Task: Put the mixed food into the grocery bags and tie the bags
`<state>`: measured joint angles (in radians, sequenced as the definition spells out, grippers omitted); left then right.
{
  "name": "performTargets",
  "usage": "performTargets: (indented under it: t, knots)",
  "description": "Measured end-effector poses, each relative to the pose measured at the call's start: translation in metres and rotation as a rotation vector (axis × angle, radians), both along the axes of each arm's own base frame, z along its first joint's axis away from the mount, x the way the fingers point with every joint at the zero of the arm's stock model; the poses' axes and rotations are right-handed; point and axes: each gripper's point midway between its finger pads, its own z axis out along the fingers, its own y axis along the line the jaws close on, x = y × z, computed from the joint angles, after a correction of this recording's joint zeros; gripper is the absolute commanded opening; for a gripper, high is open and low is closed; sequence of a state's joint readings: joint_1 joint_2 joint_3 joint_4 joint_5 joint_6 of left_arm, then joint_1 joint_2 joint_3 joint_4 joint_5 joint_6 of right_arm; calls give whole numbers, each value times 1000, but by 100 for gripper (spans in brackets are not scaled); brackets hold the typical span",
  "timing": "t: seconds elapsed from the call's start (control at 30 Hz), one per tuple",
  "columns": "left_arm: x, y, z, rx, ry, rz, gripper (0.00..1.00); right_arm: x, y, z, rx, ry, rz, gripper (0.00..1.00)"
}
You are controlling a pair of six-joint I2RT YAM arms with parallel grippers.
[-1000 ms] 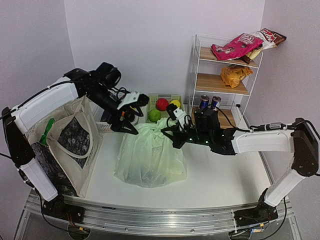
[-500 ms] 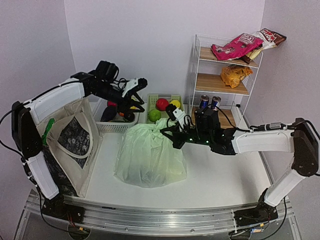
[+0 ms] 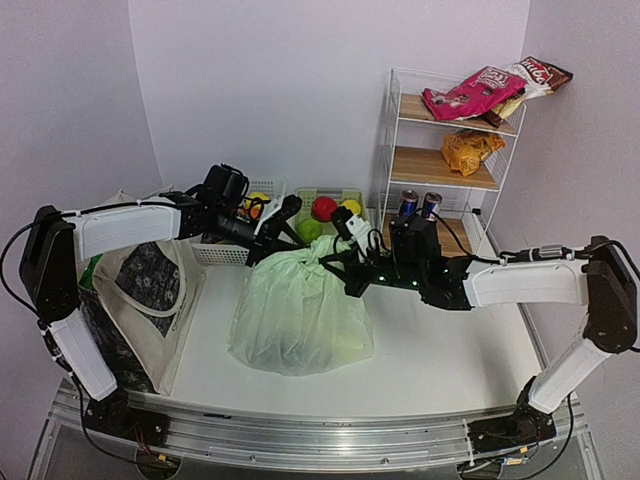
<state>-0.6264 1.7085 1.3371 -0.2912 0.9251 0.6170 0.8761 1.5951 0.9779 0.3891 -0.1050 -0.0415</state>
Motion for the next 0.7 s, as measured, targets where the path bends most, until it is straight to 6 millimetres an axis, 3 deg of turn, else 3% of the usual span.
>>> performTargets:
  t: [0.33, 0.57, 0.7]
  knots:
    - [-20, -15, 7, -24, -15, -49, 32, 3, -2, 1, 20, 25, -32, 0]
    - [-19, -14, 2, -9, -53, -55, 43, 7, -3, 3, 28, 35, -61, 0]
    - [-19, -14, 2, -9, -44, -52, 36, 7, -1, 7, 38, 38, -72, 0]
